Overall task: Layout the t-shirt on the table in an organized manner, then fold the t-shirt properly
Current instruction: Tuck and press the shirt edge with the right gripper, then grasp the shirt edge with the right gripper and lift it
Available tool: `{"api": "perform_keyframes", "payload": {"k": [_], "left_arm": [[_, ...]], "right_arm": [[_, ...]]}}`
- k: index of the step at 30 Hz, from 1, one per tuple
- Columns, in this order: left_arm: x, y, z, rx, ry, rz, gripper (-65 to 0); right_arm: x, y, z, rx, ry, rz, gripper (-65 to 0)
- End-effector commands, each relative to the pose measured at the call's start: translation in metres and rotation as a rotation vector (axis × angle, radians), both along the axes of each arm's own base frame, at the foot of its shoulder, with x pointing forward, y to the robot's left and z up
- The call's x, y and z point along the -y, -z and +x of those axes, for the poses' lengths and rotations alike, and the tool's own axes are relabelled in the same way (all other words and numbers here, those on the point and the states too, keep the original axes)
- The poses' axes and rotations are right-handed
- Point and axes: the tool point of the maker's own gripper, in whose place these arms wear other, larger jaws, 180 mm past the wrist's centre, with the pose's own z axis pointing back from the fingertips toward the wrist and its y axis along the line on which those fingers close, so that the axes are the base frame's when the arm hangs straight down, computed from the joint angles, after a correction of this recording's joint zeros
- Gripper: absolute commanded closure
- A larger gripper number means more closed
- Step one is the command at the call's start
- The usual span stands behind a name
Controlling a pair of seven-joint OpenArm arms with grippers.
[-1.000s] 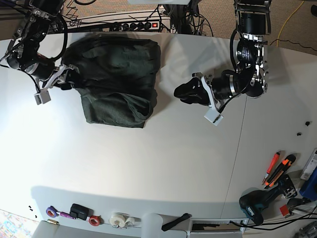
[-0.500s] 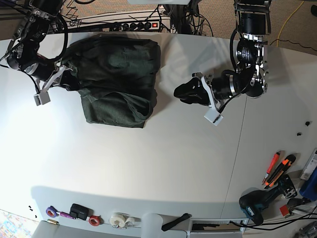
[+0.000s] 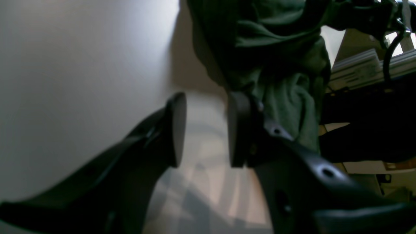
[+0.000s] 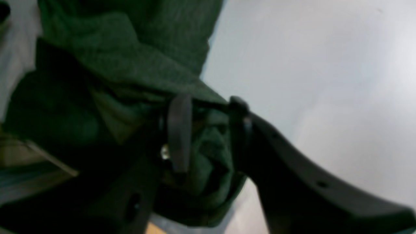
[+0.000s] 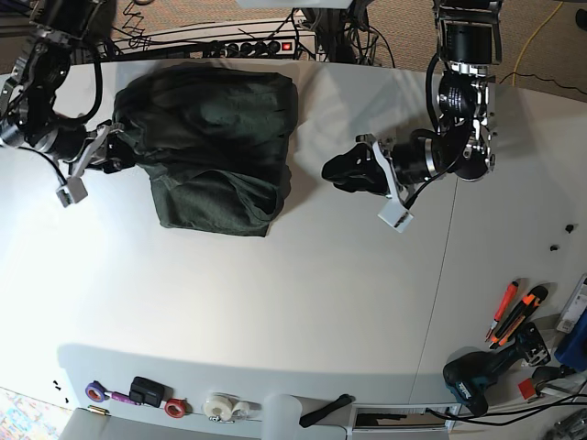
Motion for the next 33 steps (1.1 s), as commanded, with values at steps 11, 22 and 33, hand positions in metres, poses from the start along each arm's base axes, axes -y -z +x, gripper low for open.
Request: {"api": "perform_keyframes", "payload": {"k": [11,22,33], "left_arm": [[0.001,-0.016,0.010,0.052,-0.012,-0.040,-20.1],[0.001,-0.012,0.005,0.037,-0.014,-0.042,-20.1],[0.001,-0.014,0.007,0.047,-0.030,-0.055,-16.8]], "right_arm": [[-0.010,0.000,0.029,0.104,-0.201,-0.283,-23.2],[-0.020,0.011,0.022,0.056,-0.249,-0.291,-19.8],[-0.034,0.005,0.010,0.014,-0.296,-0.260,0.0]]}}
